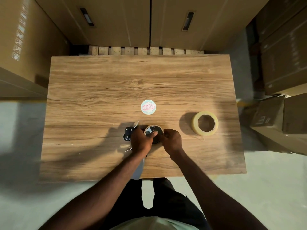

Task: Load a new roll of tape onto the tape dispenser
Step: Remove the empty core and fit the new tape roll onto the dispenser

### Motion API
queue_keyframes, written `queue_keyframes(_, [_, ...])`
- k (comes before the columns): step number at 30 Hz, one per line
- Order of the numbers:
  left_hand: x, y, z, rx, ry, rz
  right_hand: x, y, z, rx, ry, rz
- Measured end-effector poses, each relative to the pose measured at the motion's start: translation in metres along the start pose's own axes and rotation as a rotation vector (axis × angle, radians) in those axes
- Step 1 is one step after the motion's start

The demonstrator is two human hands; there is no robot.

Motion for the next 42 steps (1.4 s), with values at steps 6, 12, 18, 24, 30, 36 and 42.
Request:
queue_keyframes(6, [0.004,0.017,0.0,0.066,-0.03,0.121,-0.003,0.001,-0.002,0.059,0.108,-0.055])
queue_keyframes(12, [0.006,0.026,0.001,0.121,0.015,0.125,-0.001,-0.002,0.001,0.055,0.11,-0.029])
queue_keyframes(18, [0.005,0.026,0.006,0.072,0.02,0.07,0.0,0.001,-0.001,-0.016,0.047,0.046])
queue_keyframes(24, [-0.001,0.019,-0.002,0.063,-0.061,0.034,-0.005,0.019,-0.018,-0.415,-0.344,0.123])
queue_keyframes(30, [0.009,0.027,-0.009,0.119,-0.184,0.062,-0.007,0.027,-0.028,-0.463,-0.381,0.098])
queue_keyframes(36, [0.017,0.019,-0.018,0.169,-0.104,0.299,-0.023,0.029,-0.039,-0.396,-0.412,0.031])
queue_keyframes(42, [0.062,-0.035,-0.02,-0.049,0.084,0.437,-0.058,-0.006,-0.079,-0.132,-0.411,0.018])
Point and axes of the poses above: each hand's wrist, its own y-axis away from the middle knuckle, its own z-axis out of the palm, x = y × z, the point moved 2 cm from there along -y, towards the middle knuckle, and after that the axes turned 14 degrees about z, right-handed, at the moved point
